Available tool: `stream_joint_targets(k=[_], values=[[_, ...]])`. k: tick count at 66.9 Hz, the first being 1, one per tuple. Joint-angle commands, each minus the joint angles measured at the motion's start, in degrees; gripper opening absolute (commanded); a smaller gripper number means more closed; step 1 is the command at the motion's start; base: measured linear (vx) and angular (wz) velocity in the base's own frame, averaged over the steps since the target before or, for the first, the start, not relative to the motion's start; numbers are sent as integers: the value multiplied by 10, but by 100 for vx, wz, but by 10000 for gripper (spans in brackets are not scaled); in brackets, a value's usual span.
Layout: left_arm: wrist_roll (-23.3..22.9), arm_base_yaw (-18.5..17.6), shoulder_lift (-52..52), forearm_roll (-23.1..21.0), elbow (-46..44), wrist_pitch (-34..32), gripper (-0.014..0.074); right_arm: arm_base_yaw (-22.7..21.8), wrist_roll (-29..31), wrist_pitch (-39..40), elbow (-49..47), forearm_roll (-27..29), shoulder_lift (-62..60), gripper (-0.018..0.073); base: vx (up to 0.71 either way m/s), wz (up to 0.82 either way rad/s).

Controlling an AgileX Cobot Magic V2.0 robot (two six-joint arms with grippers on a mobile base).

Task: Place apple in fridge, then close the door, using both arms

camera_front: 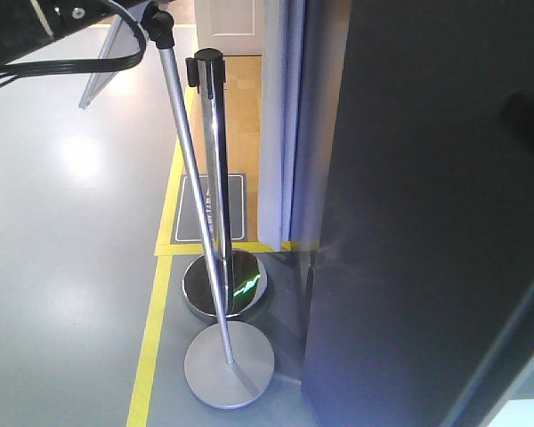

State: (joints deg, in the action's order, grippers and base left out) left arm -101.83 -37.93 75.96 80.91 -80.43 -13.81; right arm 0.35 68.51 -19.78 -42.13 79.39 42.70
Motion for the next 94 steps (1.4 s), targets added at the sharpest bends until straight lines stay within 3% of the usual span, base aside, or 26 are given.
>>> stream_joint_targets(k=[1, 14, 37, 94], values=[[-4, 0, -16, 1, -16, 17, 290, -3, 17, 79, -19, 4, 2, 540, 0, 0], [-4, 0, -16, 1, -16, 40, 290, -3, 56, 166, -21, 4, 27, 540, 0, 0], [-4, 0, -16, 2, -16, 42, 290, -3, 76, 225, -120, 4, 153, 539, 0, 0], [-4, 0, -16, 2, -16, 154, 290, -3, 80, 247, -401, 4, 459, 539, 0, 0]])
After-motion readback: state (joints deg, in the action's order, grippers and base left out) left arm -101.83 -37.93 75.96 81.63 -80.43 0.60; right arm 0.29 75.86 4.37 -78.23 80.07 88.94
